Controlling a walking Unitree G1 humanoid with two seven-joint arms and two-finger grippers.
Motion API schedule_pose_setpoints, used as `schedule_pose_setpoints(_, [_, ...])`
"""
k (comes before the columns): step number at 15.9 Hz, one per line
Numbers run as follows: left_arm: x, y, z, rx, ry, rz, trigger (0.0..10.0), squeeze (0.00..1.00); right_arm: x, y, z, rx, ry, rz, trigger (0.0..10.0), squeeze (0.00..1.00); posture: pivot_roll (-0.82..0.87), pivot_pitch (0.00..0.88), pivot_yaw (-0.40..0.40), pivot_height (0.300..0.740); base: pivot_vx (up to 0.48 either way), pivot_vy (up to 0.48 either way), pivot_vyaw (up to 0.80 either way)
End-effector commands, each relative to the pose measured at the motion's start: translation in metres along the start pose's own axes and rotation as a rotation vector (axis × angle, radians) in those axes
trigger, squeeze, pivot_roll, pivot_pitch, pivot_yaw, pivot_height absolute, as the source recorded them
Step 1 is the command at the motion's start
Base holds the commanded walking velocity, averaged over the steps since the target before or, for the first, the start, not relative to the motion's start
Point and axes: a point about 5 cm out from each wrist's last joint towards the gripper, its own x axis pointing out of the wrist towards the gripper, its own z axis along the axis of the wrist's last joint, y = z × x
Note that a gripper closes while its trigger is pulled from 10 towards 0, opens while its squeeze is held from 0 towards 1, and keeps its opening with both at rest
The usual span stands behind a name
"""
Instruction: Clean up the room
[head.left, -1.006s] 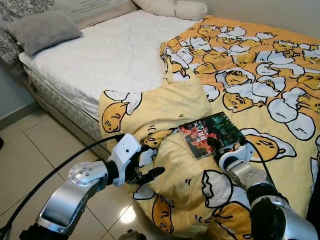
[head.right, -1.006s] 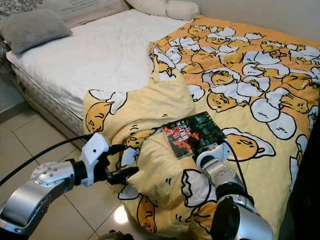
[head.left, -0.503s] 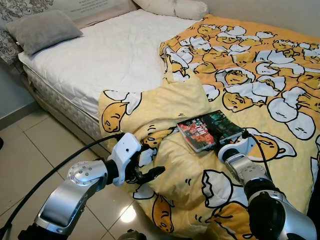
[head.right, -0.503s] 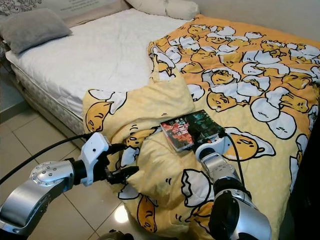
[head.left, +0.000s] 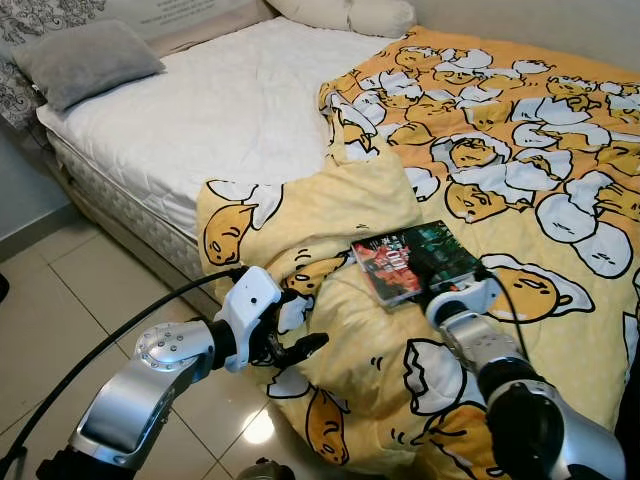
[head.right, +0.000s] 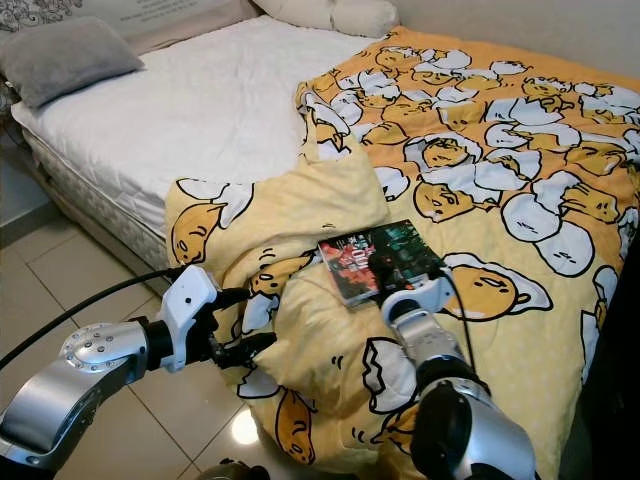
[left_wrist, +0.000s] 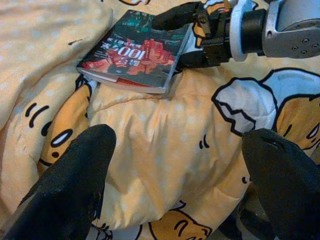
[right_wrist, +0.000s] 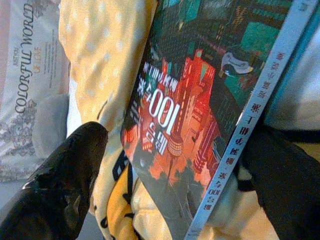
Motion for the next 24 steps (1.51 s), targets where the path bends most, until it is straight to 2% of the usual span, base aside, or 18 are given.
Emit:
schedule_pose_setpoints(1, [-0.005,0.001,0.003,0.018,0.001,0.012,10.0,0.50,0.005,0.011,-0.003,-0.021,0.009,0.018,10.0,0.00,0.11,0.012,0.089,0.740,0.000,0.000,0.00])
schedule_pose_setpoints(2, [-0.007,0.001,0.003,0.018,0.004,0.013,10.0,0.50,0.005,0.012,-0.005,-0.023,0.006,0.015,9.7,0.00,0.11,0.020,0.091,0.740,0.000,0.000,0.00])
schedule_pose_setpoints(3, [-0.008,0.001,0.003,0.018,0.007,0.014,10.0,0.50,0.006,0.013,-0.005,-0.022,0.003,0.014,8.0,0.00,0.11,0.022,0.091,0.740,0.000,0.000,0.00])
schedule_pose_setpoints(4, [-0.010,0.000,0.003,0.018,0.008,0.014,10.0,0.50,0.006,0.013,-0.005,-0.021,-0.001,0.011,3.2,0.00,0.12,0.030,0.092,0.740,0.000,0.000,0.00])
schedule_pose_setpoints(6, [-0.013,-0.002,0.004,0.015,0.012,0.014,10.0,0.50,0.007,0.012,-0.006,-0.044,-0.002,-0.038,3.4,0.00,0.12,0.048,0.096,0.740,0.000,0.000,0.00])
schedule_pose_setpoints(8, [-0.015,-0.006,0.006,0.010,0.014,0.013,10.0,0.50,0.006,0.009,-0.008,-0.053,-0.007,-0.092,3.1,0.00,0.13,0.077,0.102,0.740,0.000,0.000,0.00])
schedule_pose_setpoints(11, [-0.018,-0.013,0.007,-0.002,0.015,0.017,10.0,0.50,0.007,0.011,-0.010,-0.005,-0.034,-0.088,3.9,0.00,0.16,0.112,0.102,0.740,0.000,0.000,0.00])
schedule_pose_setpoints(13, [-0.018,-0.015,0.009,-0.005,0.015,0.026,10.0,0.50,0.009,0.017,-0.010,0.013,-0.043,-0.061,3.7,0.00,0.17,0.117,0.102,0.740,0.000,0.000,0.00])
schedule_pose_setpoints(14, [-0.018,-0.014,0.011,-0.005,0.015,0.028,10.0,0.50,0.011,0.021,-0.009,0.019,-0.051,-0.042,1.6,0.00,0.17,0.116,0.102,0.740,0.000,0.000,0.00])
schedule_pose_setpoints(15, [-0.018,-0.014,0.012,-0.005,0.014,0.029,10.0,0.49,0.011,0.024,-0.008,0.025,-0.059,-0.031,0.2,0.00,0.17,0.114,0.102,0.740,0.000,0.000,0.00])
schedule_pose_setpoints(20, [-0.013,-0.012,0.019,0.004,0.003,0.034,10.0,0.49,0.013,0.030,-0.006,0.042,-0.077,-0.011,0.0,0.00,0.15,0.079,0.101,0.740,0.000,0.000,0.00])
schedule_pose_setpoints(24, [-0.011,-0.007,0.018,0.011,0.004,0.043,10.0,0.49,0.010,0.022,-0.003,0.051,-0.088,-0.020,0.0,0.00,0.15,0.046,0.104,0.740,0.000,0.000,0.00])
